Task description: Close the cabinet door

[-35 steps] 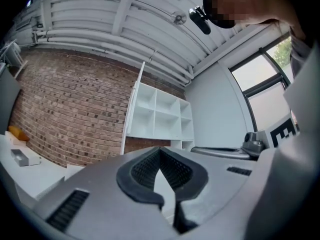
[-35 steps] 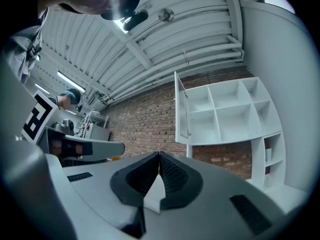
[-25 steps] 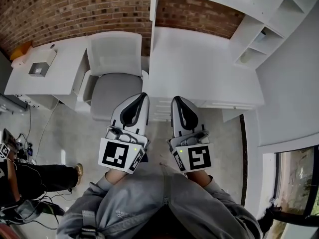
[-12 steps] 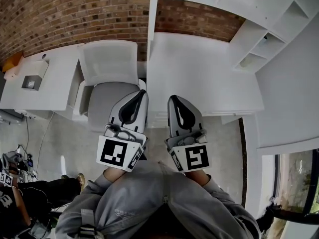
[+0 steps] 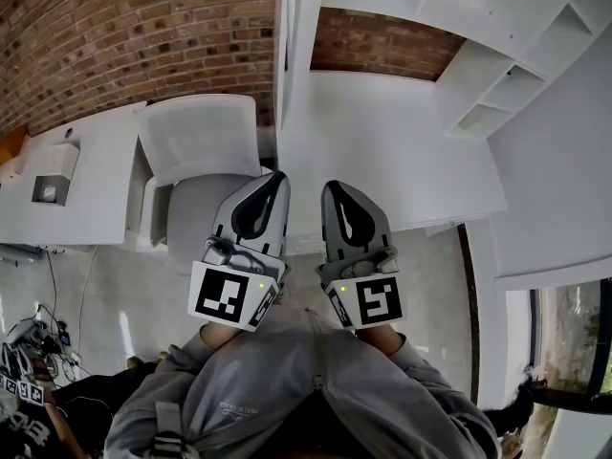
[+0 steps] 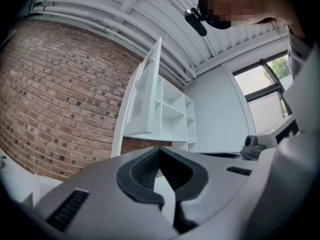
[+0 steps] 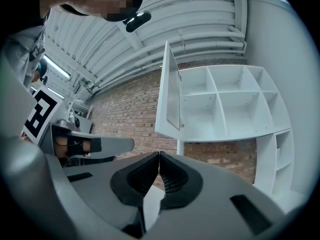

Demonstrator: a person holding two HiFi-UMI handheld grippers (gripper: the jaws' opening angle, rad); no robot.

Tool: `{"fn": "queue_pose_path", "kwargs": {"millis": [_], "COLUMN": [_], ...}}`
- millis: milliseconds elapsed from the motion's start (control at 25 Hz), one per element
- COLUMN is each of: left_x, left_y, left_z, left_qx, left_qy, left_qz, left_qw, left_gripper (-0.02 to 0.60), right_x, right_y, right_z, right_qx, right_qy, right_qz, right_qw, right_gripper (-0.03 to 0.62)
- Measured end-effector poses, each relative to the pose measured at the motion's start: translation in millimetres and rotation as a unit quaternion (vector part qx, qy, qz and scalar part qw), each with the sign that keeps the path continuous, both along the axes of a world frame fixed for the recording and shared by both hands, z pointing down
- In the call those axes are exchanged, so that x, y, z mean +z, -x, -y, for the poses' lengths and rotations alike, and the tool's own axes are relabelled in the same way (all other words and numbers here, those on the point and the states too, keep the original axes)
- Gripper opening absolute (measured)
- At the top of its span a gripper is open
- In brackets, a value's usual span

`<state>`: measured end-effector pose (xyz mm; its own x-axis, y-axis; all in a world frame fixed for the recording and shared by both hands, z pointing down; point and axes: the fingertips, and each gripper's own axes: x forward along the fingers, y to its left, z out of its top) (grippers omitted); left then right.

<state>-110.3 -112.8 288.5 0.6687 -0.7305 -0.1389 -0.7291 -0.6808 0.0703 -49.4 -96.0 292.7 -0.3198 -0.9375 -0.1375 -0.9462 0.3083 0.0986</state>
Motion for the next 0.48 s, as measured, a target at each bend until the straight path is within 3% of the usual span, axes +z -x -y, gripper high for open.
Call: {"fn": "queue_pose_path", "kwargs": {"millis": [480], "left_x": [9], "left_y": [-1], "left_z": [27], "left_qx": [0.022], "left_qy": [0.012], "left_qz": [0.001], "left_qw": [0.9997], "left_gripper": [0.006], "right_x": [6], "right_y": [5], "right_z": [27], "right_qx": [0.010], "right_qy": [0.013], "right_qz": [0.003], "right_qw": [1.000], "right_gripper": [0.026]}}
